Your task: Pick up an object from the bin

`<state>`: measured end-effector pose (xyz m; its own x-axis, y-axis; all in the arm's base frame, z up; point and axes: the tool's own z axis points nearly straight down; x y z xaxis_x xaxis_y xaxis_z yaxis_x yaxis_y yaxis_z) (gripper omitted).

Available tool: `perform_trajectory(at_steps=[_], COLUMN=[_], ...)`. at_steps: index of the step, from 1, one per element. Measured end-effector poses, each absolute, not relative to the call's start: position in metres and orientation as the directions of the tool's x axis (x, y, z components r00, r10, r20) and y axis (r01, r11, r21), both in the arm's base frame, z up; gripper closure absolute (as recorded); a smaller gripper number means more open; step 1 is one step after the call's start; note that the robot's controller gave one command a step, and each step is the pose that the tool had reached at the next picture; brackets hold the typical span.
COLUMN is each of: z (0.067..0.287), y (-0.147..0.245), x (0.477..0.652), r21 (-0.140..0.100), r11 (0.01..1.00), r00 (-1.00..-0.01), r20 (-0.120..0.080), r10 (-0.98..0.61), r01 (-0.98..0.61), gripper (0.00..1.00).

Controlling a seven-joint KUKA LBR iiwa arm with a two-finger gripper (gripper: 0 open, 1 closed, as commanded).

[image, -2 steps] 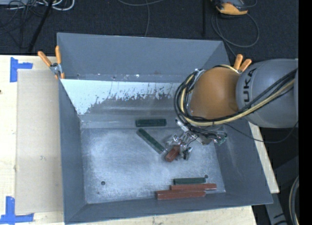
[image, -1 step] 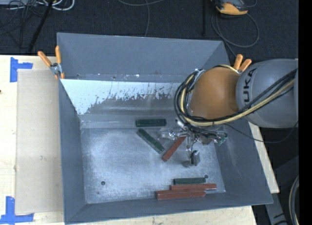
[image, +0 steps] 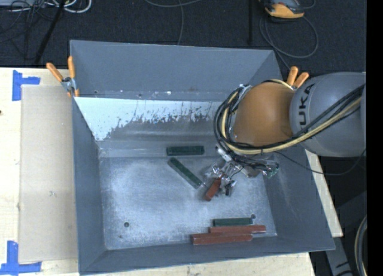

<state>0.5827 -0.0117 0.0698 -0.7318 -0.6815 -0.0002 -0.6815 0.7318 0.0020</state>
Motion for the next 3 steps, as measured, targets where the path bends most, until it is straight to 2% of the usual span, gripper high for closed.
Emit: perform_trajectory(at_steps=[1,2,3], z=[0.07,0.07,0.248], y=[-0.012,-0.012,0.001], x=[0.583,0.583,0.582], r21=[0.002,0.002,-0.006], r11=[0.732,0.733,0.726], r00=[-0.732,-0.733,-0.726], r20=[0.0,0.0,-0.008], r10=[-0.681,-0.681,-0.687], r01=[-0.681,-0.681,-0.687], gripper=[0.0,1.0,1.0])
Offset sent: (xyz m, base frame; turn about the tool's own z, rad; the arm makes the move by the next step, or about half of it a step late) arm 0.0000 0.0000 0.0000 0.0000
